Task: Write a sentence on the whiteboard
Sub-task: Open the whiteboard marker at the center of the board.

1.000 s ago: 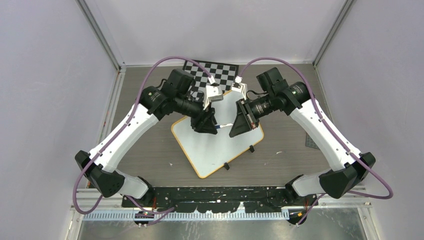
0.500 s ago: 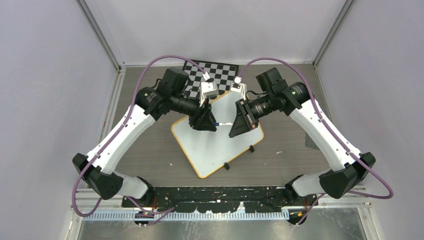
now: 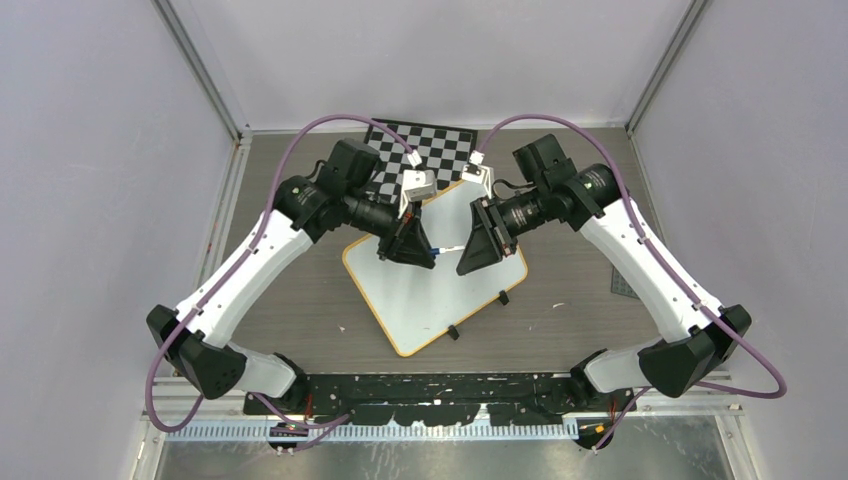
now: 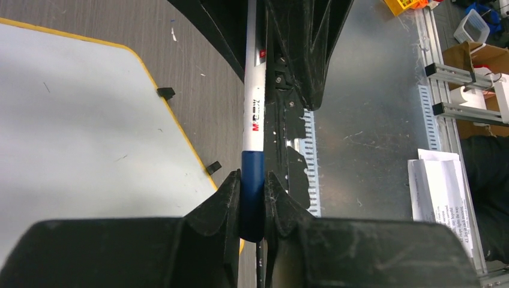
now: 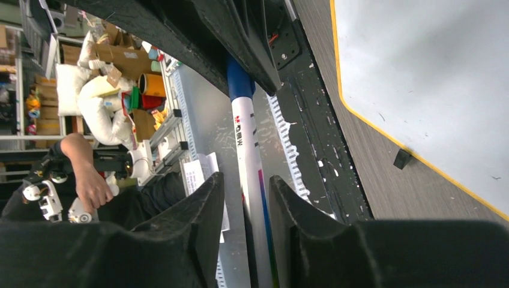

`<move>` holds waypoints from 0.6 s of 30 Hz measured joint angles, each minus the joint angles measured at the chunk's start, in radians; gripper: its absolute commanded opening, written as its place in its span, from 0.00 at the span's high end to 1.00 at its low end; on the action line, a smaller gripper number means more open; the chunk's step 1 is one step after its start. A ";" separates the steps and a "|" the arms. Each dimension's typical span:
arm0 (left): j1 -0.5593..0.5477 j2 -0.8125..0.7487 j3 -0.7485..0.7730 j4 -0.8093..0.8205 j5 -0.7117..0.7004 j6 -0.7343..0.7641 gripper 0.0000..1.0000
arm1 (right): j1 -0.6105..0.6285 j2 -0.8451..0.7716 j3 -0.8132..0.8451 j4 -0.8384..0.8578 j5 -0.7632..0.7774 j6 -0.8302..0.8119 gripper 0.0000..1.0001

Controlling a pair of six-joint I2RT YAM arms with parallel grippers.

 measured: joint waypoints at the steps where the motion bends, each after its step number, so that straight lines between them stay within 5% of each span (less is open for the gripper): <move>1: -0.002 0.000 0.000 0.001 -0.001 -0.004 1.00 | 0.000 0.000 0.000 0.004 0.001 0.007 0.62; 13: -0.003 0.001 -0.043 0.047 -0.003 -0.085 1.00 | -0.007 0.000 0.000 0.070 0.038 0.094 0.82; 16: -0.002 0.000 -0.052 0.058 0.002 -0.093 1.00 | -0.007 0.000 0.000 0.071 0.035 0.103 0.99; 18: -0.002 0.000 -0.052 0.060 0.003 -0.103 1.00 | -0.008 0.000 0.000 0.072 0.035 0.105 1.00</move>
